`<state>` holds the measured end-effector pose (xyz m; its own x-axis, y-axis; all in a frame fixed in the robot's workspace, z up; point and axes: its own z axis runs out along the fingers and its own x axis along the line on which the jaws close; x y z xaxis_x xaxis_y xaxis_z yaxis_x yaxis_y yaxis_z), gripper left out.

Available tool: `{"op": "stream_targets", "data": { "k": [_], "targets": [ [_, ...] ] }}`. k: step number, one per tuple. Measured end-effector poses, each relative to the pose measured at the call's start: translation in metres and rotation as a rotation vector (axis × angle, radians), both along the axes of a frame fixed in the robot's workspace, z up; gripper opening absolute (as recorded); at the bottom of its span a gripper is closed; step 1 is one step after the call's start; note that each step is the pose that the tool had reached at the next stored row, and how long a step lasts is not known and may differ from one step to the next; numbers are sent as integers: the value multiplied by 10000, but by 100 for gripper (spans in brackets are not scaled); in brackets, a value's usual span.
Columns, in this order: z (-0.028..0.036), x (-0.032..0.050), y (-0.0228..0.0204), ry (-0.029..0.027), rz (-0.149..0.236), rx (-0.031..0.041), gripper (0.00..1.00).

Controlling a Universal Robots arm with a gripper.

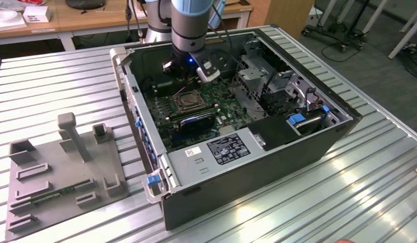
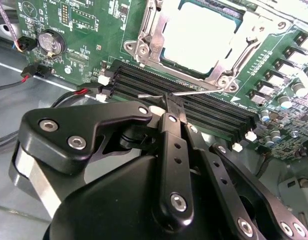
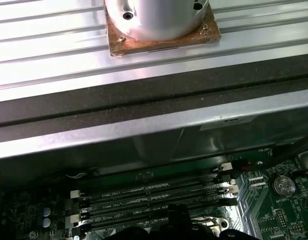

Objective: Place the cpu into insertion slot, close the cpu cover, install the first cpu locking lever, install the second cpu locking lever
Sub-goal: 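Install the first cpu locking lever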

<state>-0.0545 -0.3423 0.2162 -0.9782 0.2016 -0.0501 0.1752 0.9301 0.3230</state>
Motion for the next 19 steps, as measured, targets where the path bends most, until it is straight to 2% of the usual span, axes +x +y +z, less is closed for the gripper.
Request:
{"op": "stream_targets", "data": {
  "k": [8, 19],
  "targets": [
    [-56, 0, -1, 2, -6, -26, 10],
    [-139, 7, 12, 3, -60, -176, 10]
  ]
}}
